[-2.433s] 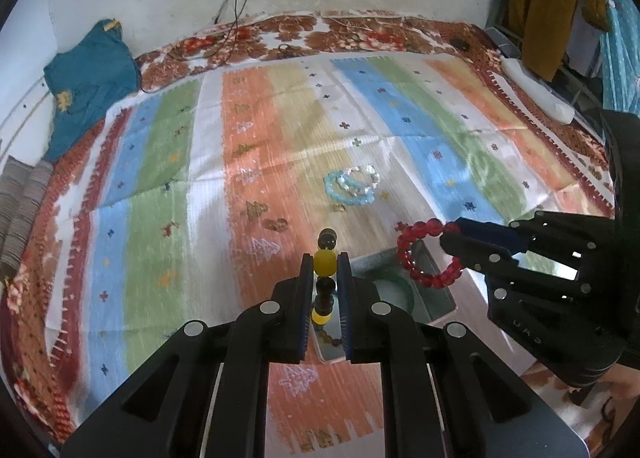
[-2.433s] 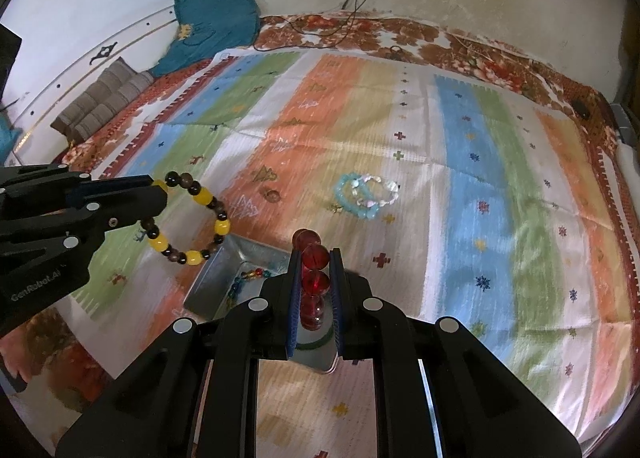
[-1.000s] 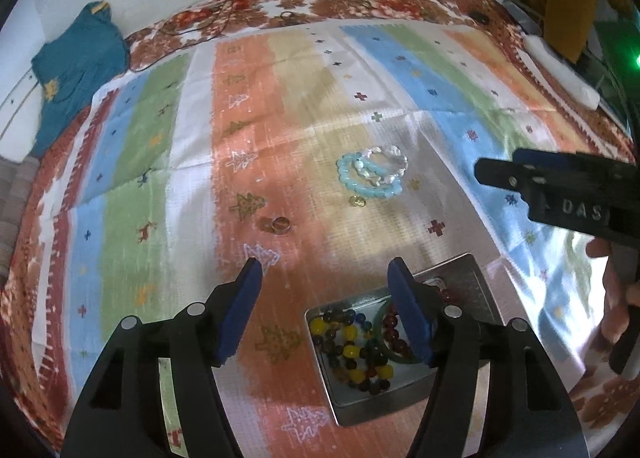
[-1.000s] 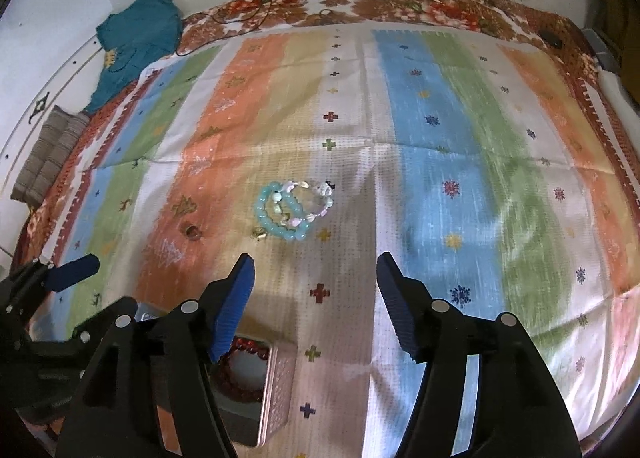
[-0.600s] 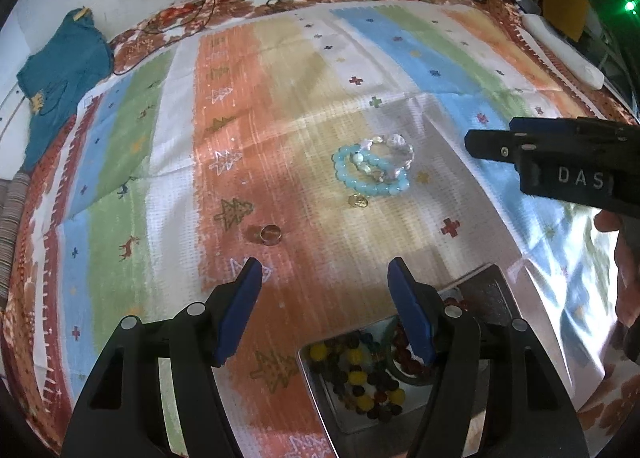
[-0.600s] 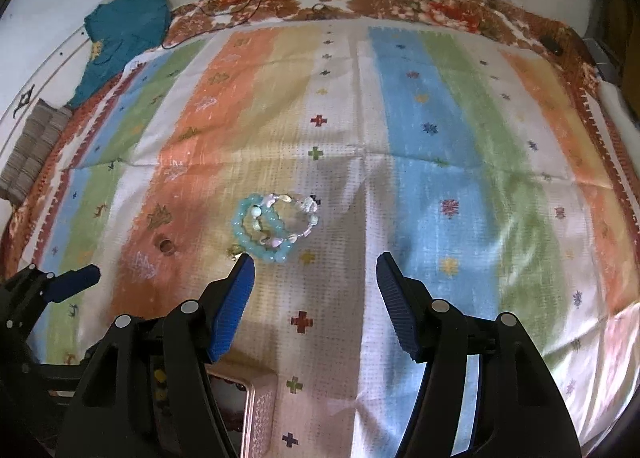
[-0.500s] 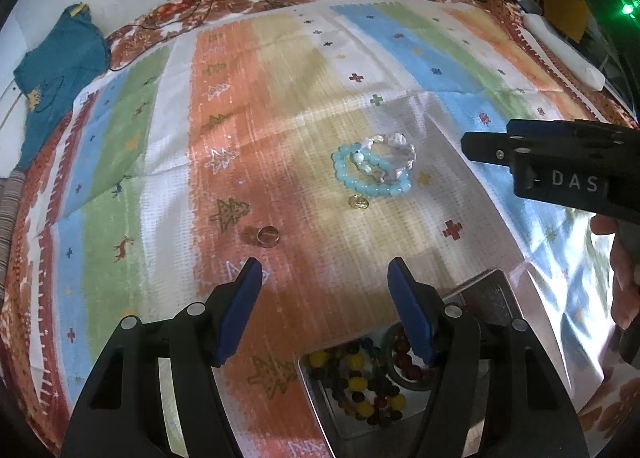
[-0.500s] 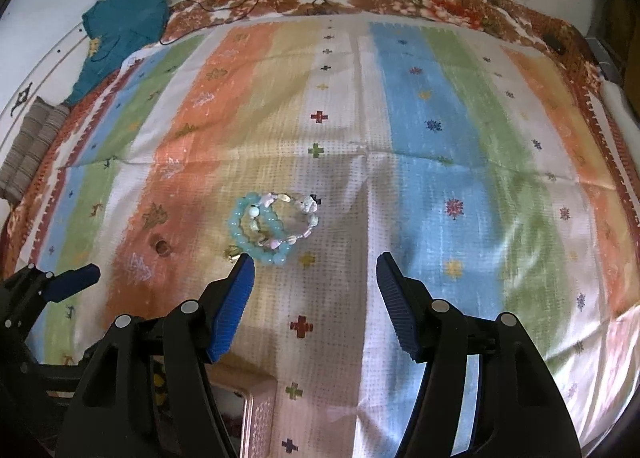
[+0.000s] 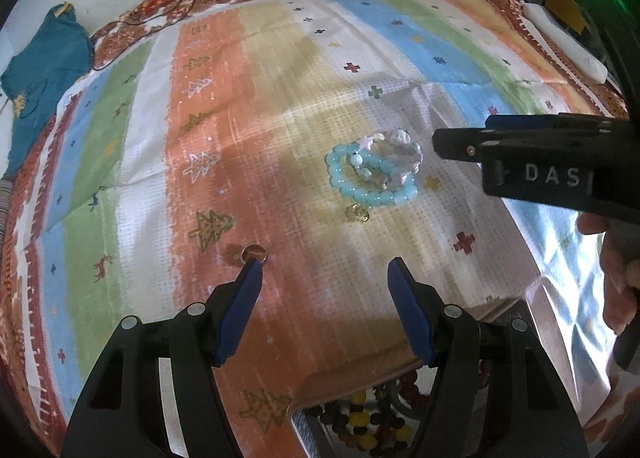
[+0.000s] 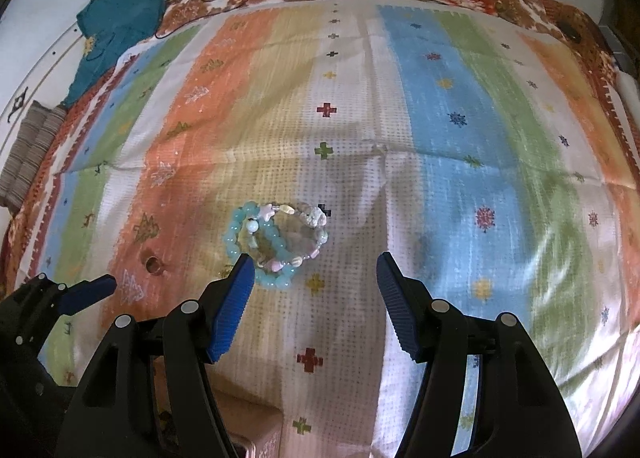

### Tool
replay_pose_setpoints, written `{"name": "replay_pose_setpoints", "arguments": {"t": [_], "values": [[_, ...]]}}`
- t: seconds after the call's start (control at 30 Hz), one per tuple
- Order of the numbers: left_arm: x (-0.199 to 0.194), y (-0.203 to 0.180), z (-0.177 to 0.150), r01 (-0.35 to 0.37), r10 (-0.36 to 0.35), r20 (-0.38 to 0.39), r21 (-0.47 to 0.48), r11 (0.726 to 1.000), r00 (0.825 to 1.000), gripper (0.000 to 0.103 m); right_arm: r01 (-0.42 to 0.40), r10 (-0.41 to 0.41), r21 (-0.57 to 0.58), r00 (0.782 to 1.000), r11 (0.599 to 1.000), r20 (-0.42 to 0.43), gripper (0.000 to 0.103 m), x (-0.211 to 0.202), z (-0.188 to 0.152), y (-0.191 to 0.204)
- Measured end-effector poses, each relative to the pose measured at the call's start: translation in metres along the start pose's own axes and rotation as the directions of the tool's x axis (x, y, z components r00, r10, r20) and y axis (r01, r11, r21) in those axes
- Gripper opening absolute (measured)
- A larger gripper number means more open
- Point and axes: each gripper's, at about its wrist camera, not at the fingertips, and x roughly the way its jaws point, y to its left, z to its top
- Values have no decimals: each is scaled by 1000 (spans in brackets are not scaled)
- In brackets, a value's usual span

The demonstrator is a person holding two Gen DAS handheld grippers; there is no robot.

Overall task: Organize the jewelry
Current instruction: 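Move the left tool to the small gold ring while the right moves to the white shell bracelet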

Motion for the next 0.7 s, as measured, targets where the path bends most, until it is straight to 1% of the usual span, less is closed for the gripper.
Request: {"name": "replay_pose_setpoints", "arguments": {"t": [0.1,0.13,0.2,0.37,0.5,0.7], "values": [[7,1,3,11,-11,-19,-5,1000,1000,65,3,-3,8,1000,1000,-11,63,7,2,-4],[11,0,5,7,-7,-30,3,1000,1000,65,15,-15,5,1000,1000,-11,63,9,3,-5],[12,-1,8,-6,7,-28,16,1000,1000,65,20,-20,7,1000,1000,-15,63,13,5,-7],[18,-1,15,31,-31,-34,-2,1000,999,65,19,-19,7,999,1000,-29,63,24,10,-8],[25,-5,19,40,-39,-48,21,999,998,65,20,-19,3,999,1000,-39,63,31,13,-6],[33,-2,26,69,-69,-68,-2,998,995,65,32,-31,15,998,999,-58,63,43,17,-8]]}}
